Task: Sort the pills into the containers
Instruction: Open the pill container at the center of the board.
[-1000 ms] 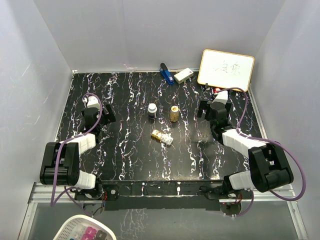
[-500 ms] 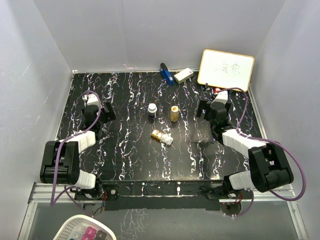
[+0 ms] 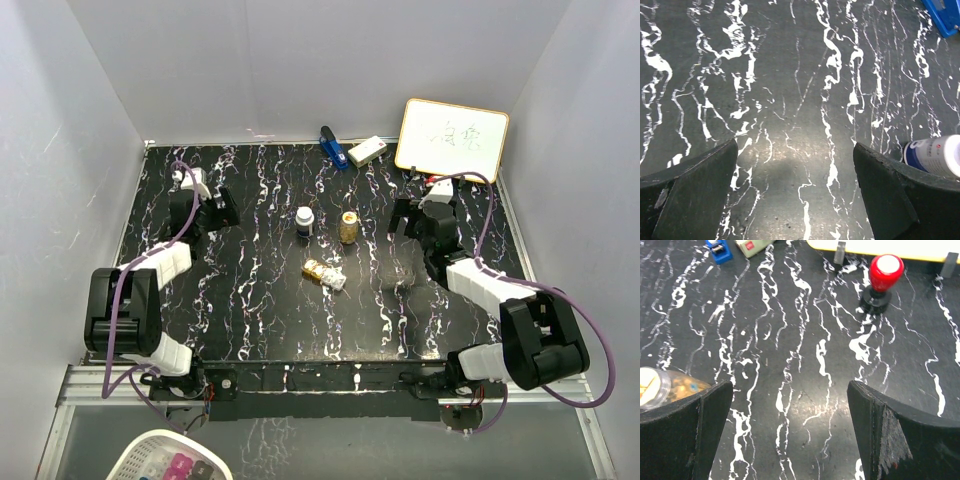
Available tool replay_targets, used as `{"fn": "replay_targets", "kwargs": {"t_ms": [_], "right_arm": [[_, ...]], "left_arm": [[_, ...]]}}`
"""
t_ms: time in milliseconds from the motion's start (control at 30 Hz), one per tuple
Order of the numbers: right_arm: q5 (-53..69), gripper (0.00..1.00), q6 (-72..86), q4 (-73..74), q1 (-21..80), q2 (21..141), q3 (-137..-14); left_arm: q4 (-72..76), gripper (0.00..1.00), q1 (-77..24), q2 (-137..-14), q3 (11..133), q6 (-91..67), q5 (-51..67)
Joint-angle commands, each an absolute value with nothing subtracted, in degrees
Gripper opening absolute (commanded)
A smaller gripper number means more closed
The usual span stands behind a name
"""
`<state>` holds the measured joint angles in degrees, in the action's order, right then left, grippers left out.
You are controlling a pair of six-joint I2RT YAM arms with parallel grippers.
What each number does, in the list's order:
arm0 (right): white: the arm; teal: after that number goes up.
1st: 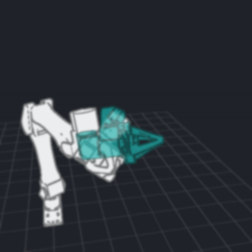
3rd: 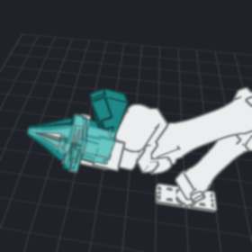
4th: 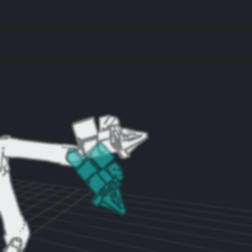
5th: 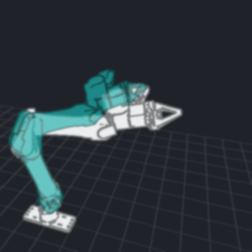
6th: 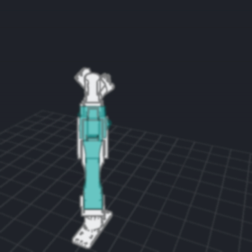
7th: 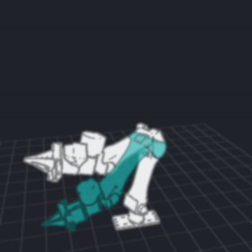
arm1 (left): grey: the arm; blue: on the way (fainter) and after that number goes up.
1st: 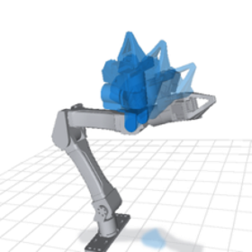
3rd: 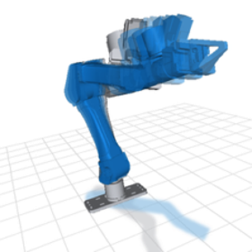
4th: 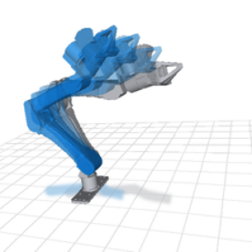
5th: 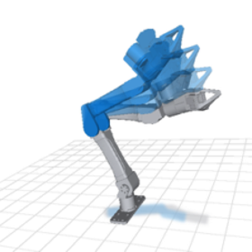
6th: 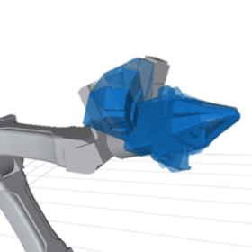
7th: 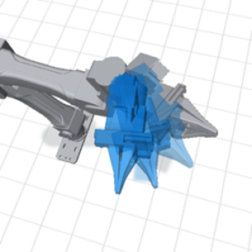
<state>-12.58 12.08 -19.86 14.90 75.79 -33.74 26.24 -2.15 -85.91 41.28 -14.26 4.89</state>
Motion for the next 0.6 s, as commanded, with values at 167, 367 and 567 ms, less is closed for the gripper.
{"fn": "replay_targets", "kwargs": {"t_ms": [167, 367, 567], "right_arm": [[-4.76, 0.98, 11.99, -18.73, 14.75, 74.62, -39.09], [-1.81, 0.98, 9.71, -14.46, 19.01, 74.33, -40.54], [-5.18, 0.96, 9.45, -11.46, 29.66, 72.5, -38.92]], "left_arm": [[26.66, 0.99, -3.69, -85.1, 42.22, -16.66, 13.97], [33.02, 0.99, -5.63, -82.22, 38.96, -20.89, 17.44], [33.13, 0.99, -9.58, -78.73, 35.76, -20.52, 15.5]]}}
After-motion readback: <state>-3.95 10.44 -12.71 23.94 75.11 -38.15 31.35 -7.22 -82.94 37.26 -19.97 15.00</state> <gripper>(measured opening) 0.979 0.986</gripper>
